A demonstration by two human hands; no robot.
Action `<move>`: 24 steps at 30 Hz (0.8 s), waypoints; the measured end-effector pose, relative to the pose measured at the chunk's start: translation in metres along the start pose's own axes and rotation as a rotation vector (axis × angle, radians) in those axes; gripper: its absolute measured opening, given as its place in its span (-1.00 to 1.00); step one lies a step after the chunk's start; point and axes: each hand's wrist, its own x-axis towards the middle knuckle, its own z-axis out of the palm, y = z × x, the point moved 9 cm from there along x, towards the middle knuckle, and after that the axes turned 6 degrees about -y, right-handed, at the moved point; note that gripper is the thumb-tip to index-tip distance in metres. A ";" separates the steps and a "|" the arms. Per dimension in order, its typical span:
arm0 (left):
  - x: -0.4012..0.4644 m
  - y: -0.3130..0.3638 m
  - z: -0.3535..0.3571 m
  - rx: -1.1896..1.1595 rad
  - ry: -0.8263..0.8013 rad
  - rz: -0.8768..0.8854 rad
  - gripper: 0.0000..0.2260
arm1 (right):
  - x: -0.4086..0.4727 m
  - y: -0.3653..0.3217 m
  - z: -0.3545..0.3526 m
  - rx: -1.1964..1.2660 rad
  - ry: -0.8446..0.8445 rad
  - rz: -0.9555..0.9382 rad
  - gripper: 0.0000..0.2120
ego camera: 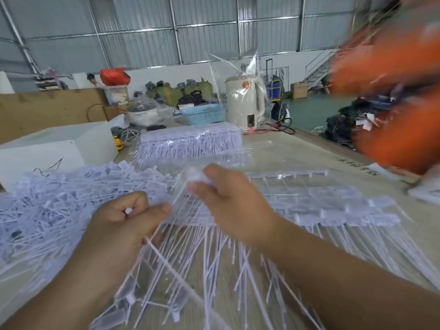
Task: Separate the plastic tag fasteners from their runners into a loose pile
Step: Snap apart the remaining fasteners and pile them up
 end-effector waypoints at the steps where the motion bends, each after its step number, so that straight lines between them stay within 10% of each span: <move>1: 0.000 0.000 -0.005 -0.012 0.032 -0.013 -0.49 | 0.001 0.006 -0.013 0.065 0.067 0.018 -0.75; 9: -0.002 -0.007 0.022 -0.038 -0.324 -0.078 -0.73 | -0.014 -0.014 0.020 0.122 -0.305 -0.115 -0.83; 15: -0.015 -0.007 0.045 0.004 -0.666 -0.098 -0.73 | -0.022 -0.015 0.029 0.062 -0.422 -0.055 -0.38; 24: -0.006 -0.002 0.027 -0.005 -0.521 -0.034 -0.49 | -0.020 -0.011 0.020 -0.072 -0.459 0.007 -0.71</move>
